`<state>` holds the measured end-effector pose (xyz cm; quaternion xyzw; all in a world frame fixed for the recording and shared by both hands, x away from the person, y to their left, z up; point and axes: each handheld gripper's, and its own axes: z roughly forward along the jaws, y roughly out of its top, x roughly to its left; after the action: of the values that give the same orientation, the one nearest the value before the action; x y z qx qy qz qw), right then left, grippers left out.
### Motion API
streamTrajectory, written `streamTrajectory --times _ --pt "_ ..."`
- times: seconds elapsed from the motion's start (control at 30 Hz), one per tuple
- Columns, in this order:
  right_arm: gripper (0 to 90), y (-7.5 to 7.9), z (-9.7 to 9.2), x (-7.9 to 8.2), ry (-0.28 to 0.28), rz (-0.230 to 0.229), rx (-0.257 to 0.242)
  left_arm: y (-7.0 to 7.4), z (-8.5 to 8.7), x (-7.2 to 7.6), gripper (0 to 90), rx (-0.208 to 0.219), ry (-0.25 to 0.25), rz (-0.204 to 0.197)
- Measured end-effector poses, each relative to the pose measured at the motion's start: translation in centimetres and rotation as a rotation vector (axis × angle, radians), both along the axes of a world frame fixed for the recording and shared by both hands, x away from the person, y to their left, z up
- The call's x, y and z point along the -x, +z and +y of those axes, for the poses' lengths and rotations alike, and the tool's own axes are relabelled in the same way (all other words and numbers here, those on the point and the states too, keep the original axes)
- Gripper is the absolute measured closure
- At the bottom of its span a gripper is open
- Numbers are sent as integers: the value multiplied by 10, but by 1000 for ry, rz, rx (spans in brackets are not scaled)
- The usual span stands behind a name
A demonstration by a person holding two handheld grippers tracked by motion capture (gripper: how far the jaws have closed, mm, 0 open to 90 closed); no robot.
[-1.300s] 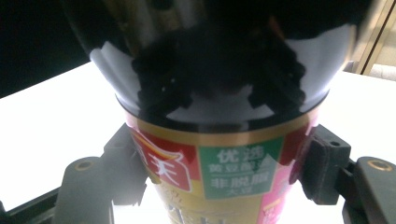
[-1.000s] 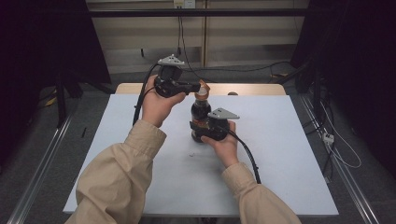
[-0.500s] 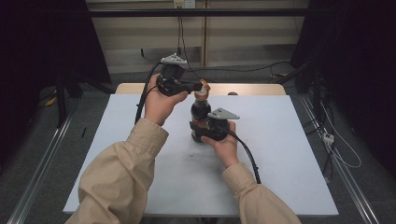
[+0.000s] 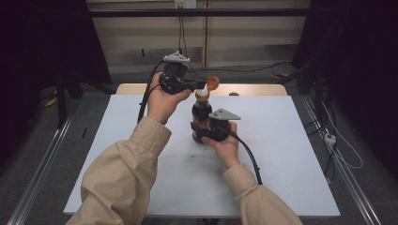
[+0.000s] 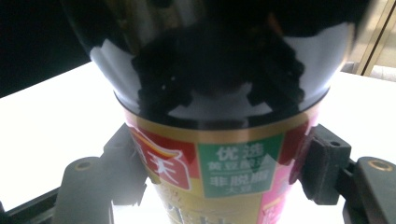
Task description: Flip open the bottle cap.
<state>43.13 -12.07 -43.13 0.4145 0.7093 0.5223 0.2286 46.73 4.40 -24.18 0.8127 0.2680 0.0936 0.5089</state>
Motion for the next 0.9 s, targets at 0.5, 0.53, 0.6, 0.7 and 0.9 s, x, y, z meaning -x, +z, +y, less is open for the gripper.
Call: streamTrajectory --times 0.5,0.53,0.6,0.7,0.9 --pt "292 -1 1 1 -10 -10 -7 4 6 4 900 -8 -20 12" --pt "291 -2 1 1 -11 -11 -9 4 7 4 900 -8 -17 10" --pt "289 -2 1 1 -13 -10 -11 3 11 4 900 -2 -11 9" --pt "287 -1 1 1 -14 -10 -13 -1 19 4 849 1 -6 12" --pt "277 -1 1 2 -21 -11 -9 -7 35 5 740 28 15 17"
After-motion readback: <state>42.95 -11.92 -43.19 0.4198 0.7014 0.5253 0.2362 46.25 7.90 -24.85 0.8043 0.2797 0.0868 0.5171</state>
